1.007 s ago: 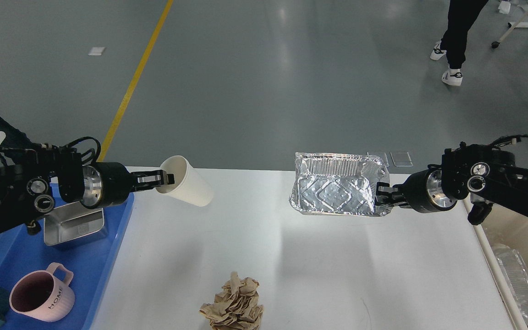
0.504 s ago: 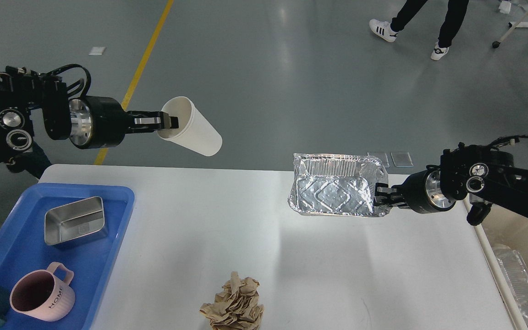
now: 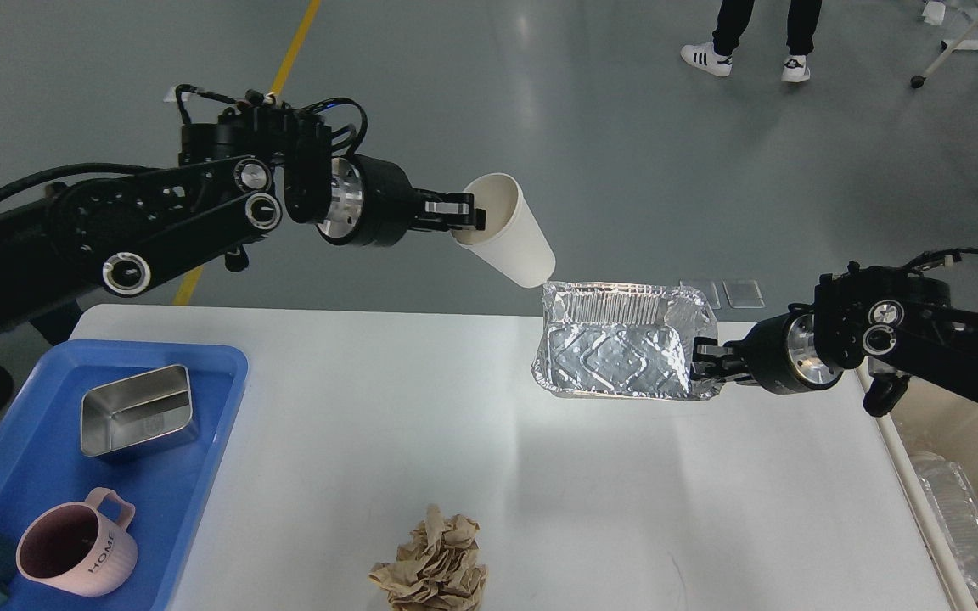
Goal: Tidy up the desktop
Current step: 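Lift the paper cup with the left gripper and carry it over the foil tray, then set the paper cup into the foil tray and open the left gripper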
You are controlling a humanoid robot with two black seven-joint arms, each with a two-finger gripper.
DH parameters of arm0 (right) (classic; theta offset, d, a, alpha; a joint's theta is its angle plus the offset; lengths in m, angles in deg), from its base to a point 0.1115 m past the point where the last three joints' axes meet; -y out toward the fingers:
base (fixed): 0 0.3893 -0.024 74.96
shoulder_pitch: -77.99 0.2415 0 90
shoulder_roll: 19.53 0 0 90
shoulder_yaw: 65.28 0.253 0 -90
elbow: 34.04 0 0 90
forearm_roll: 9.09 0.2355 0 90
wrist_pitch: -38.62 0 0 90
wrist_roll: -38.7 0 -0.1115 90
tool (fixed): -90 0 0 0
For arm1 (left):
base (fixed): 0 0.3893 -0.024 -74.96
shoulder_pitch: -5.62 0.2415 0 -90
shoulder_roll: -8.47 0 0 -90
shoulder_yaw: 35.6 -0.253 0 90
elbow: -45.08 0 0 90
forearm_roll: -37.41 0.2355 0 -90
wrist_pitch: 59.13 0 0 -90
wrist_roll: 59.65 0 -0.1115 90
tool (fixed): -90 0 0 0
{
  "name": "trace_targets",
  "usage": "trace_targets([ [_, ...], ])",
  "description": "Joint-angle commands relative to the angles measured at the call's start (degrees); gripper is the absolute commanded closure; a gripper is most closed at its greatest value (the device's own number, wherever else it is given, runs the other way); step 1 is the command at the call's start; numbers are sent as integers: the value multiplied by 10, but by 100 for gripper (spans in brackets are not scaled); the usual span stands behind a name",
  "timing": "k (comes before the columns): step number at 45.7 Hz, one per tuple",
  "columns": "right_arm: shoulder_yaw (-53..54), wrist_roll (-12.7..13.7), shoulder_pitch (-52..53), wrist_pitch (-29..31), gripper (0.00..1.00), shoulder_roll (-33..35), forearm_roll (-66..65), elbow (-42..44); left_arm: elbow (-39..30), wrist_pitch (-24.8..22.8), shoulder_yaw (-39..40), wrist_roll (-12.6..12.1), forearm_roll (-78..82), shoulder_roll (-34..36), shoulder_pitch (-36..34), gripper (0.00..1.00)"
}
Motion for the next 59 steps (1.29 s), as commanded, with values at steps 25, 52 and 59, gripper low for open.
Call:
trace_targets([
  [25, 16, -2, 0, 1, 100, 0, 5, -10, 218, 19, -78, 0, 3, -249, -8, 99],
  [52, 17, -2, 0, 1, 100, -4, 7, -11, 218, 55, -70, -1, -9, -259, -5, 12],
  [59, 17, -2, 0, 1, 100, -4, 7, -11, 216, 58, -70, -1, -9, -259, -4, 11],
])
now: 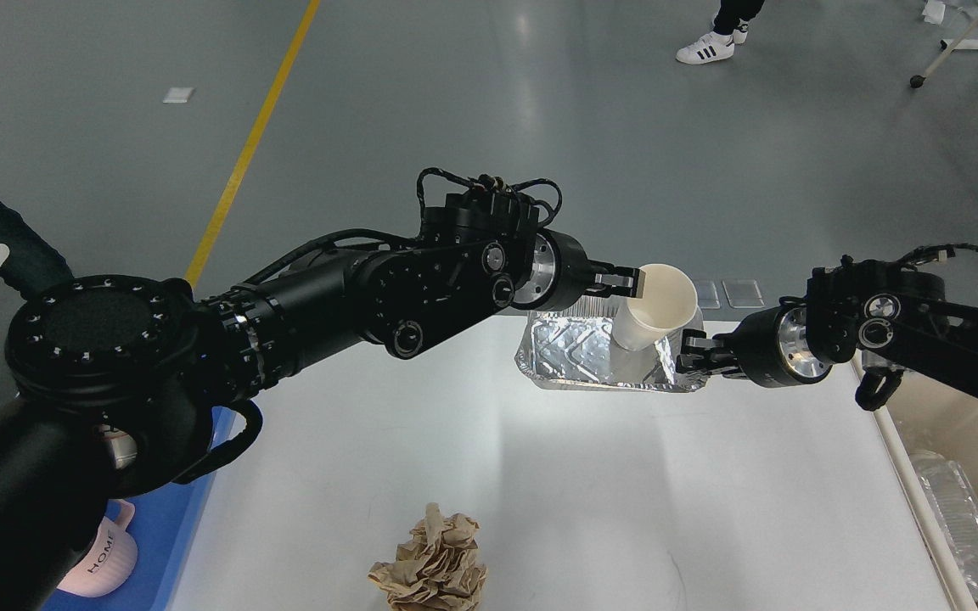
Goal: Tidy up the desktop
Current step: 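Set the paper cup into the foil tray and open the left gripper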
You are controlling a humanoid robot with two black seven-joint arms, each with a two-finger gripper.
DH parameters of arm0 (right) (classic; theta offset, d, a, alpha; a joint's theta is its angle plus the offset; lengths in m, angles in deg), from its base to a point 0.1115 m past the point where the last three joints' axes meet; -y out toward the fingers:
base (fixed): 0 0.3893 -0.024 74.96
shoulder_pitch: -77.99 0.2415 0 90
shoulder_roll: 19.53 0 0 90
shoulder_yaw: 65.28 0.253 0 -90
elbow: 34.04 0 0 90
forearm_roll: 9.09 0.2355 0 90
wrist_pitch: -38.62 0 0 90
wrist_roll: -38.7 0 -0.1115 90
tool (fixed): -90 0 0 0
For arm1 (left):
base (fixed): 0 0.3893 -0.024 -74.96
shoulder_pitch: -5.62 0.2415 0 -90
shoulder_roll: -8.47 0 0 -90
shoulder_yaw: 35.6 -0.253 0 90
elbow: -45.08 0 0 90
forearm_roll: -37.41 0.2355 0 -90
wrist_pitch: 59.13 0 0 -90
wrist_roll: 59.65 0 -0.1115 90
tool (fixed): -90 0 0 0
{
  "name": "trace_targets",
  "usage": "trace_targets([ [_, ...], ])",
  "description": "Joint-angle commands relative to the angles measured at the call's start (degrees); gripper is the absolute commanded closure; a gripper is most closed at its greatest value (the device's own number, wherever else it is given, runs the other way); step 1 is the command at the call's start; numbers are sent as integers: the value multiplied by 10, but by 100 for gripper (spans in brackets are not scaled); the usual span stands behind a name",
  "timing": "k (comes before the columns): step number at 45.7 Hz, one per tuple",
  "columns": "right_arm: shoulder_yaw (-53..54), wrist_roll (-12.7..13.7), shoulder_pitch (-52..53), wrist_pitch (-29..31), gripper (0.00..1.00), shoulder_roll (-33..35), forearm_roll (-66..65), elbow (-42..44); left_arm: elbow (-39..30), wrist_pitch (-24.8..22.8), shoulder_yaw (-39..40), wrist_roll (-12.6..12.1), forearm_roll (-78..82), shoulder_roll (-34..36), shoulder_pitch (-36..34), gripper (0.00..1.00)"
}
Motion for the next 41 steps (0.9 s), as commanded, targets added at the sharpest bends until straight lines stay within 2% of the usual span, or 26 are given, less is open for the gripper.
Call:
trace_targets([
  [1, 0, 0, 0, 0, 100, 0, 0, 0, -1, 4, 1, 0, 0, 0, 0, 11],
  [12, 1, 0, 0, 0, 100, 1, 0, 2, -4, 2, 13, 0, -24, 1, -11, 11],
  [19, 2, 0, 0, 0, 100, 2, 1, 2, -16, -3, 16, -3, -53, 47, -17, 10],
  [23, 2, -1, 0, 0, 100, 4, 0, 1, -80, -6, 15, -3, -54, 106, -17, 10],
  [31, 2, -1, -1, 0, 100, 4, 0, 1, -240, 5, 12, -11, -53, 270, -16, 10],
  [36, 2, 0, -2, 0, 100, 1, 0, 2, -310, 41, 7, -24, -53, 358, -8, 10],
  [41, 2, 0, -3, 0, 100, 1, 0, 3, -394, 66, 6, -25, -50, 448, 18, 10],
])
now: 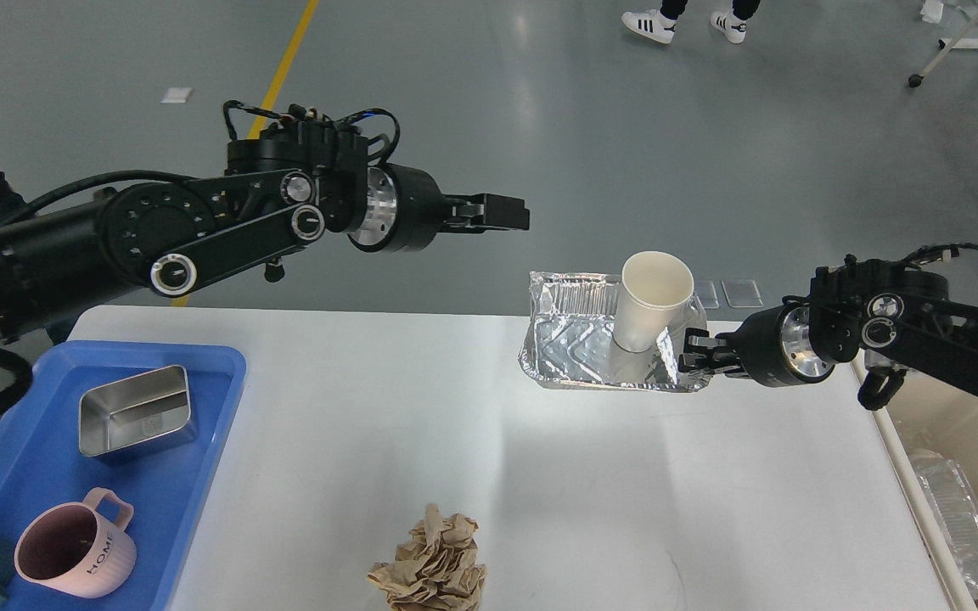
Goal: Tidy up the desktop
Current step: 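Set the paper cup into the foil tray and open the left gripper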
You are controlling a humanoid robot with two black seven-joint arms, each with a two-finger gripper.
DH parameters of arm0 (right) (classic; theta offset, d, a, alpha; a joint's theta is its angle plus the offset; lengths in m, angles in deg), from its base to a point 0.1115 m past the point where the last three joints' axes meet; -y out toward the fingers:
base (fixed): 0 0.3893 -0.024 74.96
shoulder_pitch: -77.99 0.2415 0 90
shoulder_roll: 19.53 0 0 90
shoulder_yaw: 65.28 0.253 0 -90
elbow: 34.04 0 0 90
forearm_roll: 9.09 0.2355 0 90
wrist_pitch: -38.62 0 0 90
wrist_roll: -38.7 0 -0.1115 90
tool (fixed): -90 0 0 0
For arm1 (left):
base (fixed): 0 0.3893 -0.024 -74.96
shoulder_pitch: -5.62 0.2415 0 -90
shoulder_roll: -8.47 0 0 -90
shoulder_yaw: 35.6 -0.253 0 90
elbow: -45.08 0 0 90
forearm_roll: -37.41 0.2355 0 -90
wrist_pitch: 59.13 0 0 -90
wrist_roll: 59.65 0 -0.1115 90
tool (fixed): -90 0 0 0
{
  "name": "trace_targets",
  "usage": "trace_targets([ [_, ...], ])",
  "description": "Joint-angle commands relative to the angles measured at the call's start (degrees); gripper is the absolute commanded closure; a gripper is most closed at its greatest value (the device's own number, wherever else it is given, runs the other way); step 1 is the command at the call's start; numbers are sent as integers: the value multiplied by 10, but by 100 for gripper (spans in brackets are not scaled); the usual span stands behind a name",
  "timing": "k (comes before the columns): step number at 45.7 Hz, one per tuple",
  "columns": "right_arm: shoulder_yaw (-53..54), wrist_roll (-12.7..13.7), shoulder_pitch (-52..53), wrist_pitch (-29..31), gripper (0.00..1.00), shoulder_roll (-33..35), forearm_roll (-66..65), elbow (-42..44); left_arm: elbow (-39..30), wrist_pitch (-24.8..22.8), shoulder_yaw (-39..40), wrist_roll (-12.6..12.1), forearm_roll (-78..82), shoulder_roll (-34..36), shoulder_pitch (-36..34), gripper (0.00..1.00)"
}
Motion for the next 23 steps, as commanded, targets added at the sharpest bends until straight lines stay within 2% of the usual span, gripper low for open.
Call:
trace_targets([
  [1, 0, 1, -1, 0, 100, 0, 0, 1, -104, 28, -2, -3, 3, 110, 30, 10],
  [11, 0, 1, -2, 0, 100, 0, 0, 1, -258, 60, 1, 2, 16, 298, 98, 10],
  [23, 0, 1, -4, 0, 100, -1, 0, 1, -347, 145, 7, 8, 16, 437, 193, 10],
])
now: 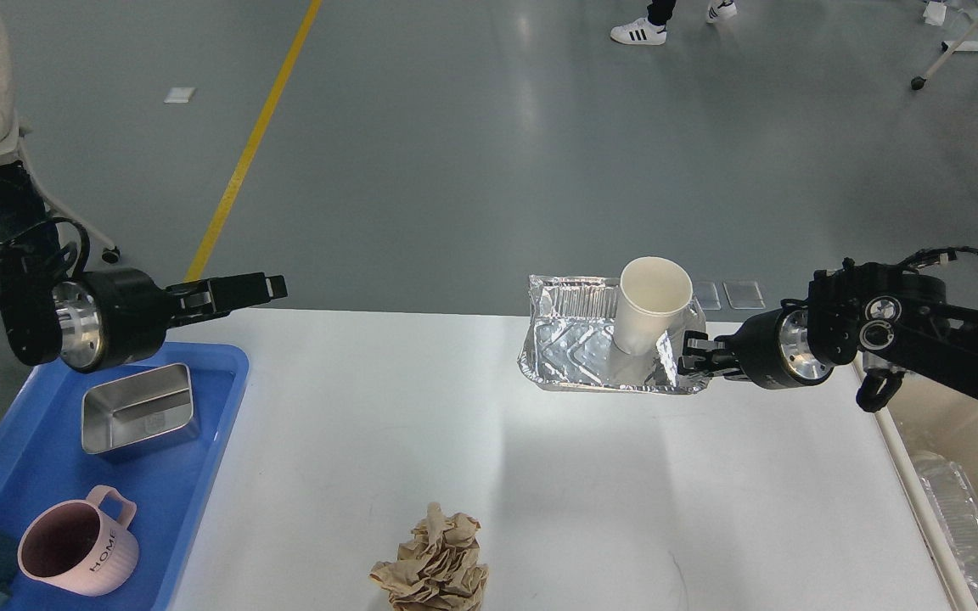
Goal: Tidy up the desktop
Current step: 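Set the paper cup into the foil tray and open the left gripper, then move the left gripper down to the crumpled brown paper and grasp it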
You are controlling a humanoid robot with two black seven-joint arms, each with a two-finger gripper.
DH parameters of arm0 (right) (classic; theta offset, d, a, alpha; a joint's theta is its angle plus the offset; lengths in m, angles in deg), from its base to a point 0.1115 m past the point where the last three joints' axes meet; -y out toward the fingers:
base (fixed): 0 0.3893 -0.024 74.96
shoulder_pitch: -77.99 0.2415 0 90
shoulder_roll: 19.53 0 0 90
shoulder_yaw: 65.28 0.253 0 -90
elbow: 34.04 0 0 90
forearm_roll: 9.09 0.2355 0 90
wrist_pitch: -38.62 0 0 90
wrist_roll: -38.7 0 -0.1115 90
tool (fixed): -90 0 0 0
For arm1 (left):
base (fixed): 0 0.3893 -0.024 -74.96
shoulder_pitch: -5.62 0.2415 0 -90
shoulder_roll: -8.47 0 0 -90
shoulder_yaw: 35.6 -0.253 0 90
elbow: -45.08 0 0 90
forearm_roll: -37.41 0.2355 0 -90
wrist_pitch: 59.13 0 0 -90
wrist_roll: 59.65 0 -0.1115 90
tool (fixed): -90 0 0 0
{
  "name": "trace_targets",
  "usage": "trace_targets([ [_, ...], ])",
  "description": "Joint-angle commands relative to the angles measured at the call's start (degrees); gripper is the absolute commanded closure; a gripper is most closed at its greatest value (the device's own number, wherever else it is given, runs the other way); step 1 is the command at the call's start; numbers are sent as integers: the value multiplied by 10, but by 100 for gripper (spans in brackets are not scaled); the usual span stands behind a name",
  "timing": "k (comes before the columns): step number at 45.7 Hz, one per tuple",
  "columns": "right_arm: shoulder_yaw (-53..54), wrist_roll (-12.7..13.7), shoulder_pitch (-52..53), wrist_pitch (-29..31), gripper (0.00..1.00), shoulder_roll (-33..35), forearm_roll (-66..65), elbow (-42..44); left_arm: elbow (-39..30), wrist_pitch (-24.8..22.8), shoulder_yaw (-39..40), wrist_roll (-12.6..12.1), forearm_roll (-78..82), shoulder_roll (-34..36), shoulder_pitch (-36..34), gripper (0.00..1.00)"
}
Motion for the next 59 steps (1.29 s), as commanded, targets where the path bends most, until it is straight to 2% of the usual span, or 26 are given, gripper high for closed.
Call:
trace_targets([
  [1, 0, 0, -1, 0, 100, 1, 0, -1, -38, 36, 2, 3, 1, 61, 36, 10],
  [10, 0, 0, -1, 0, 100, 0, 0, -1, -41, 48, 1, 5, 0, 112, 49, 10],
  [17, 0, -1, -1, 0, 100, 2, 0, 0, -41, 80, 0, 27, 0, 137, 87, 10],
  [27, 0, -1, -1, 0, 100, 0, 0, 2, -42, 85, 1, 54, 0, 153, 121, 10],
  [35, 0, -1, -3, 0, 100, 4, 0, 0, -42, 90, -1, 55, 0, 143, 129, 10],
  [47, 0, -1, -4, 0, 100, 6, 0, -1, -32, 83, -10, 54, 1, 29, 152, 10],
  [59, 1, -1, -4, 0, 100, 8, 0, -1, 32, 71, -66, 54, 15, -107, 160, 10],
])
